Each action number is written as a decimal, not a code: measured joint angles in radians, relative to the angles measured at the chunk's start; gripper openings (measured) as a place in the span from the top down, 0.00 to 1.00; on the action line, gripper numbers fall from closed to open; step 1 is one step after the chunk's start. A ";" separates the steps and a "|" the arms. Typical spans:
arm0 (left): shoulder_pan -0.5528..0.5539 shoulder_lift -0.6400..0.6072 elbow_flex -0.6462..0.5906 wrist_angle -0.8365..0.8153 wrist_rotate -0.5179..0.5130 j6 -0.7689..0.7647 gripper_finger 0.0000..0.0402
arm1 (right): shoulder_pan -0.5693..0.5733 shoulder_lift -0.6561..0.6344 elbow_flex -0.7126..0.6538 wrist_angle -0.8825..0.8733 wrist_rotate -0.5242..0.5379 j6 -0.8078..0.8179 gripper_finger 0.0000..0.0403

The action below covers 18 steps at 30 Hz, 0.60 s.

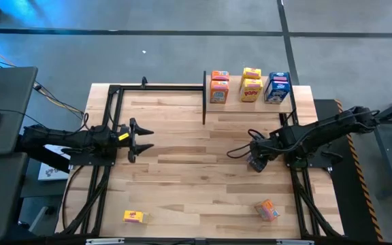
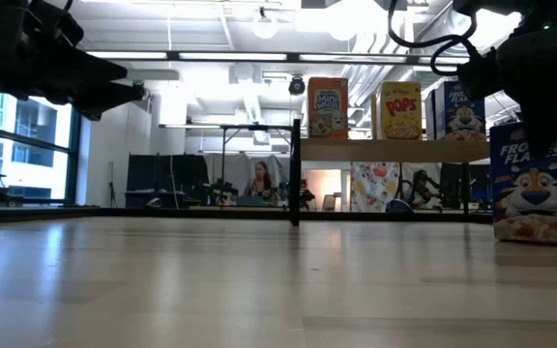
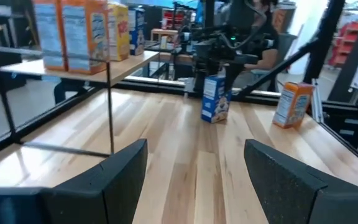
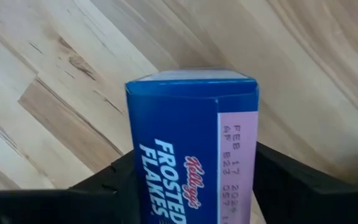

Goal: Stack cereal on shelf
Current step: Put the blue cereal box on the shelf aligned with the other blue cereal boxes

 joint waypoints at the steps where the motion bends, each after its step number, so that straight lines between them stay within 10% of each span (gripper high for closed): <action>1: 0.000 0.000 0.000 -0.004 -0.006 -0.015 0.35 | 0.000 0.000 0.000 0.000 -0.002 0.000 0.41; 18: -0.027 0.002 0.000 -0.048 -0.008 -0.115 0.43 | 0.000 -0.001 0.116 -0.127 0.060 0.002 0.36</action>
